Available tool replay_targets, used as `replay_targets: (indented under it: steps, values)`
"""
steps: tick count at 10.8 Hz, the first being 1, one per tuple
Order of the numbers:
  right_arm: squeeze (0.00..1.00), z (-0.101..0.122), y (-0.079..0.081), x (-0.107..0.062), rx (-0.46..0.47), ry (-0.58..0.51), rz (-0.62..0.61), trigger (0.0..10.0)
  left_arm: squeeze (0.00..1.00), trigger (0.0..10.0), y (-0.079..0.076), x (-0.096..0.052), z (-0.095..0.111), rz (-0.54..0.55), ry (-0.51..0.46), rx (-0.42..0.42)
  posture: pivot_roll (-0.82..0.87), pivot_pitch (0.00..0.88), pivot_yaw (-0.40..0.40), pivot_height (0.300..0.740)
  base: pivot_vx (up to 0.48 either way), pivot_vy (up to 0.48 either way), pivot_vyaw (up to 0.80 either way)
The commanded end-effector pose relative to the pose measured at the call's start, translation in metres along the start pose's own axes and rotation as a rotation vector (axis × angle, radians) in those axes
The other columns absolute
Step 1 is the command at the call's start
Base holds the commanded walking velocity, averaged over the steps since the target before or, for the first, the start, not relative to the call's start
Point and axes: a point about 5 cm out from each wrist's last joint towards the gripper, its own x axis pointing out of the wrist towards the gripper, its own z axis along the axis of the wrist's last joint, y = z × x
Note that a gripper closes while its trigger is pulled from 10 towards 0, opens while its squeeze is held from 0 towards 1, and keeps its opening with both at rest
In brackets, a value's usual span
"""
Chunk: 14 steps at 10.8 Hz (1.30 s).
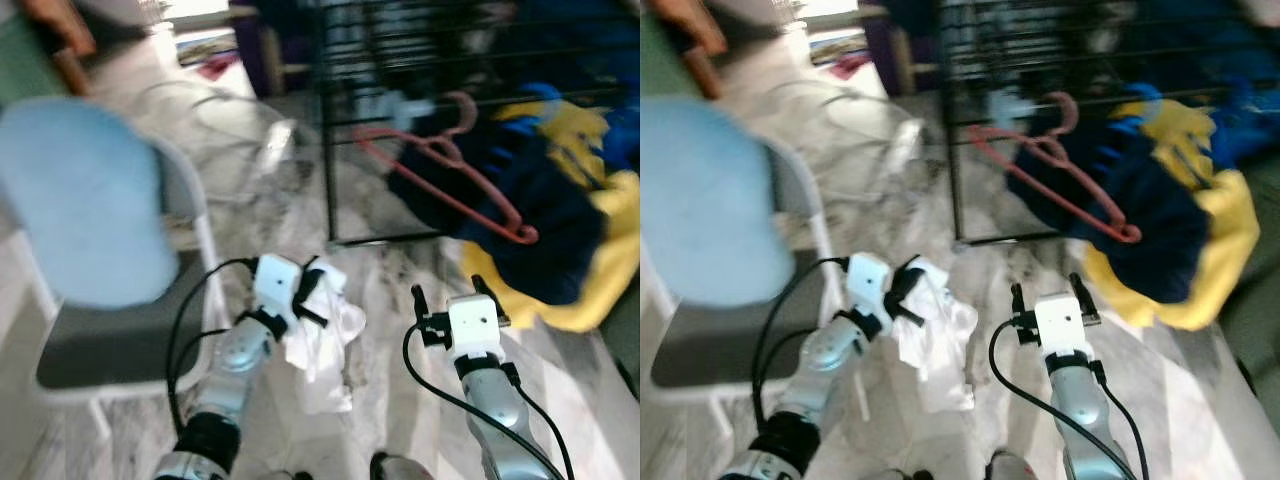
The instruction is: Hang hanger
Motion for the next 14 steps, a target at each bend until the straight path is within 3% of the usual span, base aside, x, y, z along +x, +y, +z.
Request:
replay_targets:
  steps: [1,4,8,12,14]
  values:
    - [0.00,0.002,0.001,-0.001,0.005,-0.006,-0.006,10.0,0.00,10.0,0.000,0.000,0.004,-0.013,-0.024,0.011,-0.23,0.149,0.068,0.740,0.000,0.000,0.00]
    - [0.00,0.004,-0.005,0.000,-0.005,-0.011,-0.034,10.0,0.00,10.0,-0.003,0.002,0.005,-0.035,-0.029,0.007,-0.24,0.149,0.069,0.740,0.176,0.000,0.00]
    - [0.00,0.003,-0.001,-0.001,-0.005,-0.009,-0.016,10.0,0.00,10.0,-0.002,0.002,0.005,-0.029,-0.030,-0.002,-0.24,0.147,0.065,0.740,0.290,-0.347,0.00]
    - [0.00,0.005,0.003,0.000,-0.016,-0.018,0.038,10.0,0.00,10.0,0.010,0.002,0.003,0.084,-0.005,0.017,-0.24,0.135,0.065,0.740,0.000,0.000,0.00]
    - [0.00,0.010,0.008,-0.001,-0.036,-0.044,0.084,10.0,0.00,10.0,0.010,0.002,0.006,0.059,-0.029,0.010,-0.24,0.134,0.062,0.740,0.000,0.000,0.00]
